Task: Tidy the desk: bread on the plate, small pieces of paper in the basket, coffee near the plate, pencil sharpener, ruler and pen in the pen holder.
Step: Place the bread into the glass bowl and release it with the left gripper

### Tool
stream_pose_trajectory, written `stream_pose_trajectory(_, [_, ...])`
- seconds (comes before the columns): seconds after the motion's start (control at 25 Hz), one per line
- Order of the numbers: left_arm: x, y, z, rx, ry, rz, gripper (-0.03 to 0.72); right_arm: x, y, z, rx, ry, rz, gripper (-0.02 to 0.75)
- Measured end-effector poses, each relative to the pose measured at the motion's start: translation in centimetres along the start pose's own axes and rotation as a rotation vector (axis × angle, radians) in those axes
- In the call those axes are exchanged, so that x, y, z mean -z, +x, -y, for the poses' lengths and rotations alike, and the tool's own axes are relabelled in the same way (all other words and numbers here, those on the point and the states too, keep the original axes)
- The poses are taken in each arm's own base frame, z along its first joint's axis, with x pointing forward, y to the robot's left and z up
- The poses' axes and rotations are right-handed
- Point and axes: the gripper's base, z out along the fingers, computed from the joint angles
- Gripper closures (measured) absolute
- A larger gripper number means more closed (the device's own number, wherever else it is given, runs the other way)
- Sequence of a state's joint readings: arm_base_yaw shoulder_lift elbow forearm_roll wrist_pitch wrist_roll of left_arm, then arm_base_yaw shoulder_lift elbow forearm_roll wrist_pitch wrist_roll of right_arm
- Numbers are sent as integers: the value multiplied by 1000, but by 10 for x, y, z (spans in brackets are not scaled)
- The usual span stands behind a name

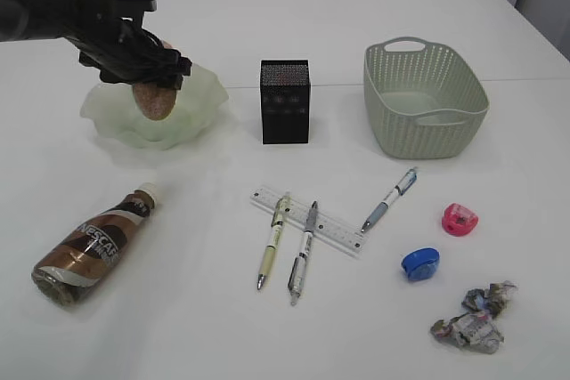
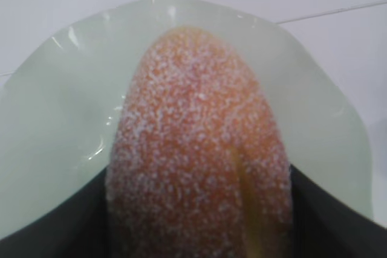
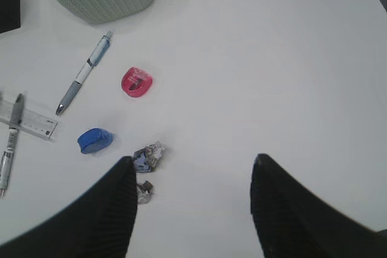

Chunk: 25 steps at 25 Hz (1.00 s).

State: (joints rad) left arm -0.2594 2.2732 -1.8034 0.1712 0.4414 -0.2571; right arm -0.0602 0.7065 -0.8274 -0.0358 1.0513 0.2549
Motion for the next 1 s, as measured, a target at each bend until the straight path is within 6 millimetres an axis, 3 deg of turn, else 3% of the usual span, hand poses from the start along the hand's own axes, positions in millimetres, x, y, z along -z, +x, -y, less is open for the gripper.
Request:
stream_pose_trajectory(0.48, [-2, 0, -5, 43, -4, 4, 91, -5, -1, -2, -27, -9, -27, 269])
stream_pose_trajectory(0.88, [-4, 3, -8, 47, -14, -15, 88, -14, -4, -4, -36, -15, -67, 269])
stream_pose_trajectory(1.0, [5, 0, -10, 49, -27, -47, 97, -12, -5, -6, -44, -29, -62, 269])
